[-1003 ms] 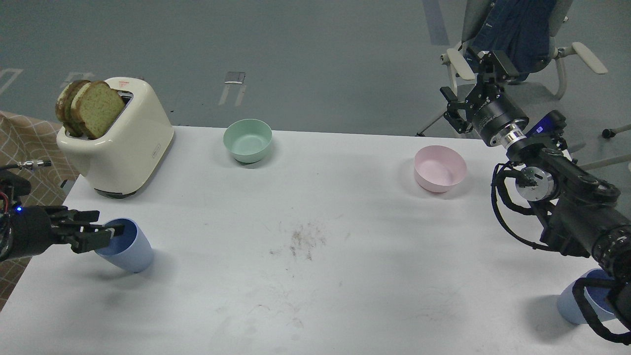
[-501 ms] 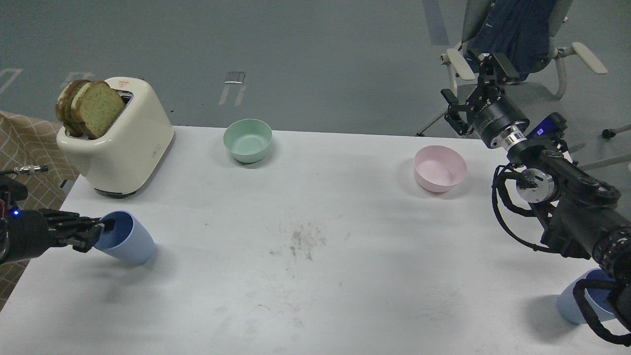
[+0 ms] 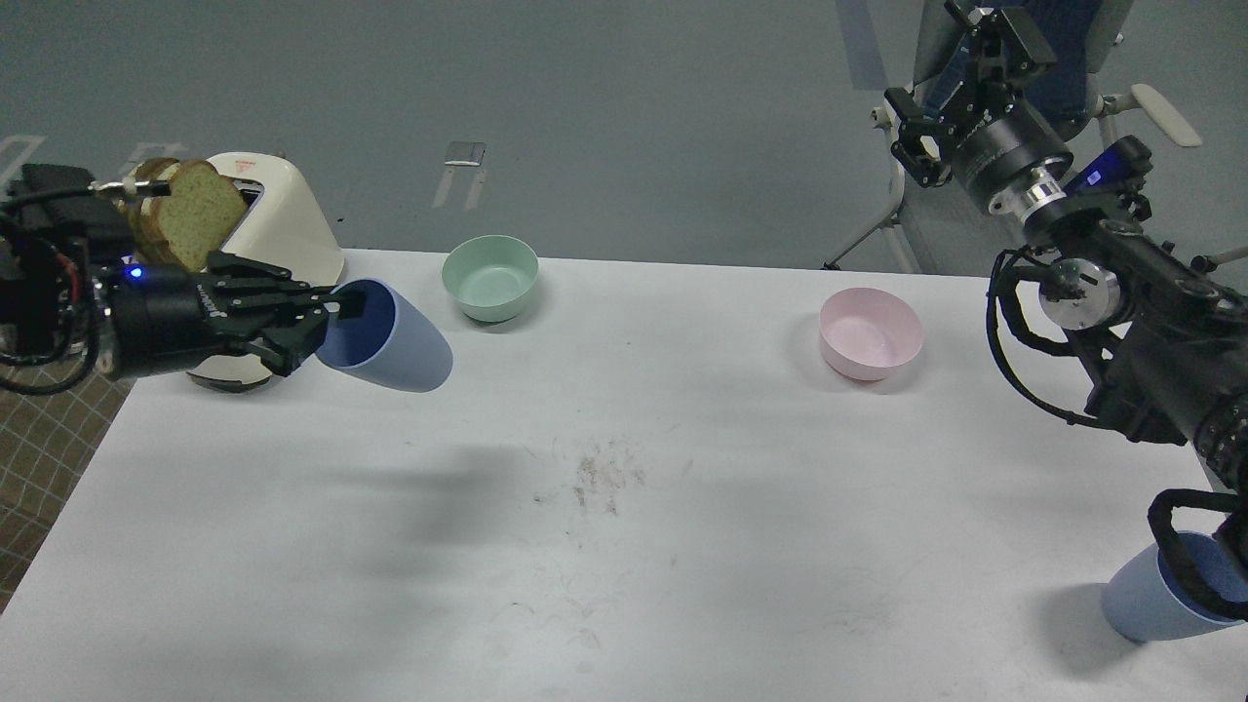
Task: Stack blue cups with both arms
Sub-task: 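Lift the blue cup with the left gripper and carry it toward table center, then set the blue cup upright at table center and release, raising left gripper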
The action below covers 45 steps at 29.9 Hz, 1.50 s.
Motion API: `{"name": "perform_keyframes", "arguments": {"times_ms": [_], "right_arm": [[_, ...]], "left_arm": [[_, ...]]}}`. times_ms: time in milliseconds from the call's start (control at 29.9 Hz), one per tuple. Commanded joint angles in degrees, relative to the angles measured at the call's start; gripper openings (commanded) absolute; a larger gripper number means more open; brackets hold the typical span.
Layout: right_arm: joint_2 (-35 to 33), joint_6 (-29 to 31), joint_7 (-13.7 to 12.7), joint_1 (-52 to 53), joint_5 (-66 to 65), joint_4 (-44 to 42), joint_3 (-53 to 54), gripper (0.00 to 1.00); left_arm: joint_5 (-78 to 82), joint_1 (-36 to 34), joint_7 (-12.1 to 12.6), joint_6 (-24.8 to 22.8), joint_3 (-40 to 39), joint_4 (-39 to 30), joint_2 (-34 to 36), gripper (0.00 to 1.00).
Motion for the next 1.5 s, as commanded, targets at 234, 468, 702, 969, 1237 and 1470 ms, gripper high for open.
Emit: {"name": "perform_keyframes", "arguments": {"times_ms": [234,468,702,969,1237,1470], "right_arm": [[0.13,0.0,0.0,6.45,-0.18,-0.03,-0.74,1.0],[0.12,0.0,0.0,7.07,-0.26,-0.03,-0.74,1.0],[0.3,0.0,0.0,6.8,-0.18,-0.03,-0.74,1.0],[0.48,0.0,0.0,6.19,-0.26,-0.03,-0.74,1.0],[0.13,0.0,0.0,5.92,-0.18,0.06,-0.74,1.0],[-0.05,0.0,0.0,5.48,-0.18,0.06,-1.09,1.0]], "left_arm": [[2.9,-6.65,2.85,-11.54,0.87,6.29,-28.81,0.0],[10.81,-8.49,3.56,-15.93,1.83,15.6,-43.22,0.0],[12.14,-13.95,3.65,-16.2,11.76,21.5,-47.89,0.0],[15.3,-14.3,3.65,-16.2,13.96,23.79,-51.14,0.0],[14.69,-14.21,3.56,-16.64,13.88,23.79,-51.5,0.3],[14.51,-14.3,3.47,-17.08,13.52,23.53,-52.38,0.84]]}}
